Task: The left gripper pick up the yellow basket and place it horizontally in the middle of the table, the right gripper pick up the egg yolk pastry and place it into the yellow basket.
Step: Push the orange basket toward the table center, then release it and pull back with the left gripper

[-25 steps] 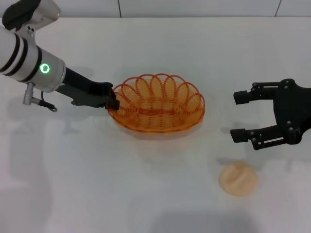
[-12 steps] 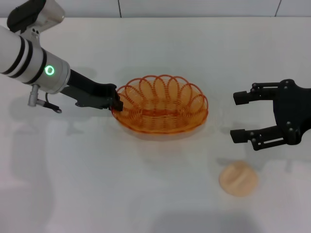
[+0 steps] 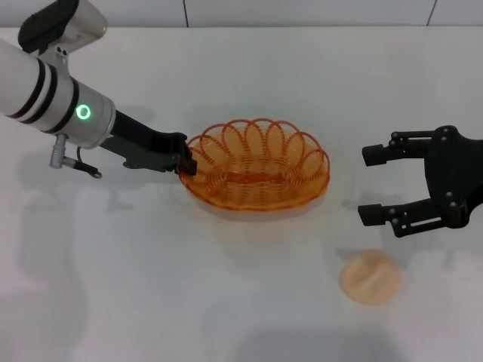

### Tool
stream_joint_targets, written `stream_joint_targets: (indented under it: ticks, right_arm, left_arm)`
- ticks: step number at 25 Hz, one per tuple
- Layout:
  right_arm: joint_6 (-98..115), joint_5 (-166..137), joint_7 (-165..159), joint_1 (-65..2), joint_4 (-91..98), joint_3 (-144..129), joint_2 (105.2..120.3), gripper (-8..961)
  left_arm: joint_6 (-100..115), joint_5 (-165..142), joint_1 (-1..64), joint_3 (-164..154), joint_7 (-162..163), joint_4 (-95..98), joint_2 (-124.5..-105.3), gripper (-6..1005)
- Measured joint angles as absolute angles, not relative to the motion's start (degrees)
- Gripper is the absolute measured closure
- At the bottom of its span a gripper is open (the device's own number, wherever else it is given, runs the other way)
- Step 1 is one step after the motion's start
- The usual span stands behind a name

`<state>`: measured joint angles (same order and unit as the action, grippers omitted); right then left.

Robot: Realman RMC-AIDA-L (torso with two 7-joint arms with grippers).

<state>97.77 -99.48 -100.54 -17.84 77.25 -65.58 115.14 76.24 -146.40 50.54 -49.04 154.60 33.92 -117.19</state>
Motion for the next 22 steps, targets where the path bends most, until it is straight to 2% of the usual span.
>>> stream_joint_targets:
  ticks: [5,22]
  right_arm:
    - [97.82,-99.48,-100.54,-17.77,77.25,-65.50,115.14,109]
    - [97.39,-99.49,-100.54,-17.93,77.25,-65.47,115.14,111]
  left_arm:
    - [76.63,-146.39,50.54,-49.04,154.26,33.93,-117.19,923]
    - [77.51,-143.52,50.40,-48.66,153.15,34.41,-116.23,562]
